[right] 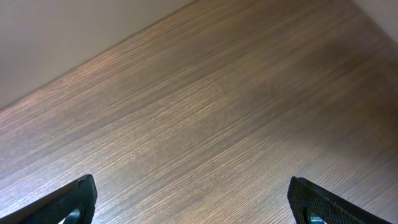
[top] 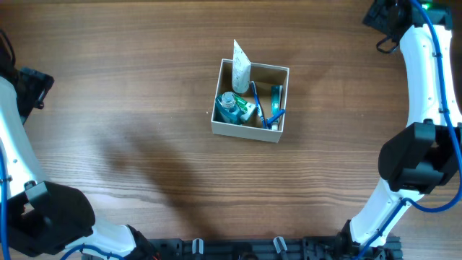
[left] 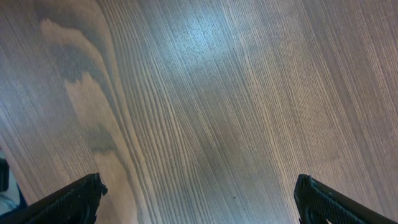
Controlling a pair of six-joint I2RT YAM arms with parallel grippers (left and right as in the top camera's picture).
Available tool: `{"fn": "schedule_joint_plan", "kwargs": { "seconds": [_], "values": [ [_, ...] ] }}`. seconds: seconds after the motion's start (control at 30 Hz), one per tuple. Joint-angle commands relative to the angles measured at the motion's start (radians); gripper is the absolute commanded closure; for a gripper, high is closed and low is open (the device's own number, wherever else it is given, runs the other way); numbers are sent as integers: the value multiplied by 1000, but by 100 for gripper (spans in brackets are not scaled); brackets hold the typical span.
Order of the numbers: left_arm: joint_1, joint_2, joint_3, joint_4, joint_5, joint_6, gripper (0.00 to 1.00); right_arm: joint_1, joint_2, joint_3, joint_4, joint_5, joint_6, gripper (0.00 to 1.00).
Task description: Pack container
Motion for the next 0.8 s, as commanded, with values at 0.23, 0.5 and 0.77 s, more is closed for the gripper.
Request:
{"fn": "schedule_joint_plan", "kwargs": {
  "seconds": [0.23,0.5,0.77],
  "values": [
    [-3,-15,-5,16,45,-21,0,-1,15,-2,5,24,-5,0],
    [-88,-213,-260,432,22,-16,0,-1,15,-2,5,24,-5,0],
    [-268,-558,-855,865,18,-17,0,-1,15,-2,5,24,-5,0]
  ]
}}
